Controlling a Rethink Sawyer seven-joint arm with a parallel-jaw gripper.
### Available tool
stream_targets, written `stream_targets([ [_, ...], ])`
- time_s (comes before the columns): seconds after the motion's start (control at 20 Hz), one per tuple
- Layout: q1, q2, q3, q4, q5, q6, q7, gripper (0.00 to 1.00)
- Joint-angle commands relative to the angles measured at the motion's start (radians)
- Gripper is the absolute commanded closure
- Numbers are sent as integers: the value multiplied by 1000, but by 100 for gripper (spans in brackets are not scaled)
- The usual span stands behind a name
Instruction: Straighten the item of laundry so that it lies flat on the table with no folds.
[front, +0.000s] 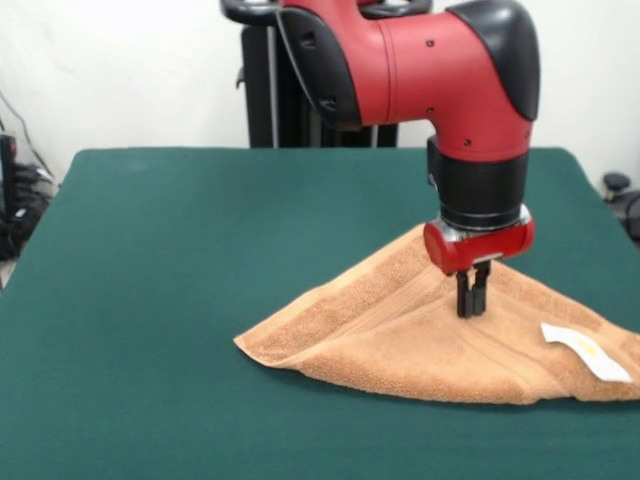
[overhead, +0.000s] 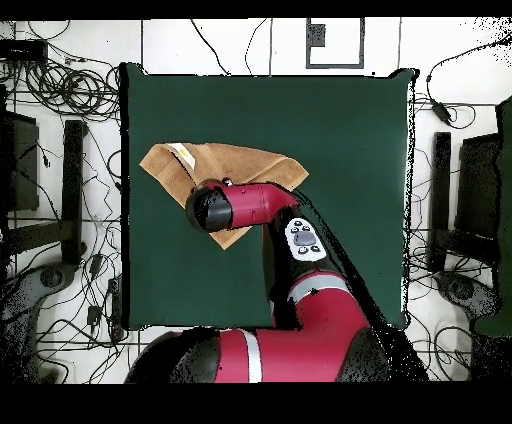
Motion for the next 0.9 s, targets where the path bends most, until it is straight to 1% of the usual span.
stream_targets([
  [0.05, 45, 47, 49, -4, 17, 129, 77, 0],
  [0.2, 58, 52, 25, -12, 35, 118, 120, 0],
  [0.25, 53, 56, 34, -14, 26, 117, 100, 0],
  [0.4, 51, 52, 32, 0, 30, 115, 109, 0],
  [0.6, 53, 60, 30, -10, 33, 114, 112, 0],
  [0.9, 57, 63, 35, -23, 15, 127, 78, 0],
])
